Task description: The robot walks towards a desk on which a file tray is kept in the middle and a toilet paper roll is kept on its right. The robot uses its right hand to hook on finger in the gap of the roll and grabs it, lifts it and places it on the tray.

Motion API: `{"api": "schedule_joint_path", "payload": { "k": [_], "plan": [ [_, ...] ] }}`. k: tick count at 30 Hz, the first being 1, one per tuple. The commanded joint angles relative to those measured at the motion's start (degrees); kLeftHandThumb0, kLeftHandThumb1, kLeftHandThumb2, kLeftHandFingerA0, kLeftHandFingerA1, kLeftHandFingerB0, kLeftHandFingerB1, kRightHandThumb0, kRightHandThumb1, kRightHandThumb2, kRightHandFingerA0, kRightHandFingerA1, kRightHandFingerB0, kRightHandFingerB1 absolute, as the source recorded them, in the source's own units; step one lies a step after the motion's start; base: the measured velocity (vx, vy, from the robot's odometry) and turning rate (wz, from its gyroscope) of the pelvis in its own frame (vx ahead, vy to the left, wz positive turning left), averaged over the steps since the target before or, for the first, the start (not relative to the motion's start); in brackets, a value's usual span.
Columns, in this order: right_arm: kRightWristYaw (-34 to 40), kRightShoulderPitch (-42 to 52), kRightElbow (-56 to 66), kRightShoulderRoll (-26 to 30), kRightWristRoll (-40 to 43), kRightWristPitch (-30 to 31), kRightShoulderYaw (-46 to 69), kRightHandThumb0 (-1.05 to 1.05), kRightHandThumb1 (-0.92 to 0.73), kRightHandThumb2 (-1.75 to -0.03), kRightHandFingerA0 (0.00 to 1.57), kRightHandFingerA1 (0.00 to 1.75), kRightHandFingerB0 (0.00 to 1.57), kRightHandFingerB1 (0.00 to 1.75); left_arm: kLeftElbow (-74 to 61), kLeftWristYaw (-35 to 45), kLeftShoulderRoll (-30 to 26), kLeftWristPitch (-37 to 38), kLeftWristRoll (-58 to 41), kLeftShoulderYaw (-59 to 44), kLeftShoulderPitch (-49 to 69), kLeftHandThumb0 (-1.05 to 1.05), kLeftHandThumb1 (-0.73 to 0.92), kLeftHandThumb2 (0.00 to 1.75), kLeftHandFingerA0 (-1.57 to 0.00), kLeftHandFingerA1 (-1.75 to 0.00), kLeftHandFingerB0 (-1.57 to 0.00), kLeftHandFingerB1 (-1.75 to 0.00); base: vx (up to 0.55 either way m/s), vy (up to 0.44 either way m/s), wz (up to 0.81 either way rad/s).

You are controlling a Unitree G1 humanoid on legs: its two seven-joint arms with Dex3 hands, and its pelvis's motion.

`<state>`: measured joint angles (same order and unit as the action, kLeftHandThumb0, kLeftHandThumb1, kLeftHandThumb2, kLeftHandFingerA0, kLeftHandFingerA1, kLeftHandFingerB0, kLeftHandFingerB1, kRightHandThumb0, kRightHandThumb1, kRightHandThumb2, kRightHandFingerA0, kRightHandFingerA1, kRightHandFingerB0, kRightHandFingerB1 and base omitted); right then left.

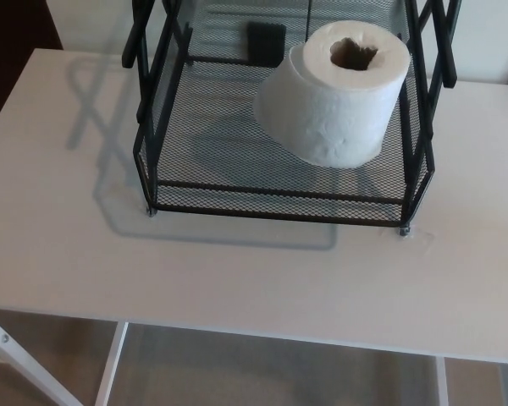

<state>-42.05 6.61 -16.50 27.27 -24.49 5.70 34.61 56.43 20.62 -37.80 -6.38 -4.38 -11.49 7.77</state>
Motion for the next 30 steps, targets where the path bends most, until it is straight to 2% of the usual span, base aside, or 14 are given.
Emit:
{"api": "schedule_joint_path", "payload": {
  "k": [1, 2, 4, 6, 7, 8, 9, 10, 11, 12, 13, 14, 15, 30],
  "plan": [
    [44.59, 0.01, -43.77, -2.25, -6.3, -8.32, -7.79, -1.04, -0.92, -0.78, 0.4, 0.88, 0.0, 0.04, 12.41, -4.91, 0.12, 4.22, 5.95, 4.1, -9.82, -0.79, 0.92, 0.74, -0.39, -0.47, -0.26, -0.37, 0.0, 0.0, 0.0],
    [45.0, -1.68, -44.73, -2.27, -5.91, -6.17, -7.82, -1.04, -0.92, -0.78, 0.4, 0.88, 0.0, 0.04, 12.48, -4.87, 0.07, 4.32, 5.77, 4.09, -9.8, -0.79, 0.92, 0.74, -0.39, -0.47, -0.26, -0.37, 0.0, 0.0, 0.0],
    [36.95, 5.38, -17.23, -8.37, -7.83, 10.45, -4.5, -0.98, -0.92, -1.31, 0.02, 0.38, 0.0, 0.15, 12.94, -5.16, -0.05, 4.67, 5.94, 4.59, -9.85, -0.79, 0.92, 0.74, -0.39, -0.48, -0.26, -0.38, 0.0, 0.0, 0.0],
    [32.7, 18.18, 2.37, -8.62, -19.54, 9.54, -11.4, -0.85, -0.86, -1.22, 0.03, 0.52, 0.0, 0.23, 13.33, -5.08, -0.1, 4.67, 5.63, 4.64, -10.07, -0.77, 0.92, 0.75, -0.37, -0.45, -0.26, -0.36, 0.0, 0.0, 0.0],
    [29.87, 19.9, 3.2, -6.82, -18.91, 6.28, -12.28, -0.8, -0.58, -1.0, 0.0, 0.44, 0.0, 0.21, 13.56, -5.01, -0.12, 4.48, 5.37, 4.59, -10.23, -0.78, 0.92, 0.75, -0.34, -0.46, -0.23, -0.36, 0.0, 0.0, 0.0],
    [35.69, 20.36, -0.13, -5.88, -21.89, 4.97, -15.0, -0.8, -0.61, -0.96, 0.3, 0.77, 0.0, 0.19, 13.8, -5.24, -0.26, 4.76, 5.17, 4.44, -10.02, -0.8, 0.92, 0.74, -0.39, -0.48, -0.27, -0.38, 0.0, 0.0, 0.0],
    [33.15, 13.19, -4.62, -9.5, -12.52, 14.07, -7.63, -0.84, -0.92, -0.76, 0.14, 0.68, 0.0, 0.0, 14.09, -5.16, -0.31, 4.67, 5.16, 4.54, -10.19, -0.79, 0.92, 0.75, -0.34, -0.46, -0.23, -0.36, 0.0, 0.0, 0.0],
    [37.65, 8.05, -13.47, -9.89, -8.91, 15.85, -5.27, -1.03, -0.92, -1.26, 0.22, 0.65, 0.0, 0.13, 14.23, -5.08, -0.32, 4.43, 5.05, 4.52, -10.38, -0.78, 0.92, 0.74, -0.34, -0.46, -0.23, -0.36, 0.0, 0.0, 0.0],
    [39.6, 6.52, -18.01, -8.9, -8.31, 15.03, -5.36, -0.95, -0.92, -0.83, 0.17, 0.73, 0.0, 0.0, 14.41, -5.12, -0.34, 4.64, 5.1, 4.6, -10.54, -0.8, 0.92, 0.74, -0.39, -0.48, -0.26, -0.38, 0.0, 0.0, 0.0],
    [37.53, 7.41, -17.46, -10.23, -2.29, 11.4, -0.53, -0.87, -0.73, -1.16, 0.54, 1.04, 0.0, 0.37, 14.6, -5.21, -0.37, 4.83, 5.28, 4.8, -10.76, -0.79, 0.92, 0.74, -0.38, -0.48, -0.27, -0.38, 0.0, 0.0, 0.0],
    [37.1, 10.05, -10.65, -12.3, -4.22, 13.22, -0.73, -0.88, -0.75, -1.13, 0.3, 0.78, 0.0, 0.21, 14.74, -5.1, -0.33, 4.95, 5.29, 4.87, -10.92, -0.8, 0.92, 0.74, -0.38, -0.48, -0.27, -0.38, 0.0, 0.0, 0.0],
    [37.25, 13.52, -9.81, -9.17, -9.92, 8.19, -6.75, -0.87, -0.76, -0.63, 0.11, 0.62, 0.0, 0.21, 14.82, -5.12, -0.35, 5.29, 5.44, 5.05, -10.94, -0.81, 0.92, 0.75, -0.39, -0.49, -0.26, -0.39, 0.0, 0.0, 0.0],
    [37.47, 17.57, -12.13, -3.7, -15.92, -1.49, -14.5, -0.87, -0.76, -0.63, 0.11, 0.62, 0.0, 0.21, 14.86, -5.09, -0.47, 5.59, 5.68, 5.37, -10.92, -0.8, 0.92, 0.75, -0.38, -0.48, -0.25, -0.38, 0.0, 0.0, 0.0],
    [40.84, 17.68, -12.9, -1.86, -12.9, -0.55, -18.3, -0.87, -0.76, -0.63, 0.11, 0.62, 0.0, 0.21, 16.37, -5.29, -0.77, 6.18, 5.44, 6.65, -12.03, -0.79, 0.92, 0.77, -0.38, -0.44, -0.26, -0.35, 0.0, 0.0, 0.0]
  ]
}}
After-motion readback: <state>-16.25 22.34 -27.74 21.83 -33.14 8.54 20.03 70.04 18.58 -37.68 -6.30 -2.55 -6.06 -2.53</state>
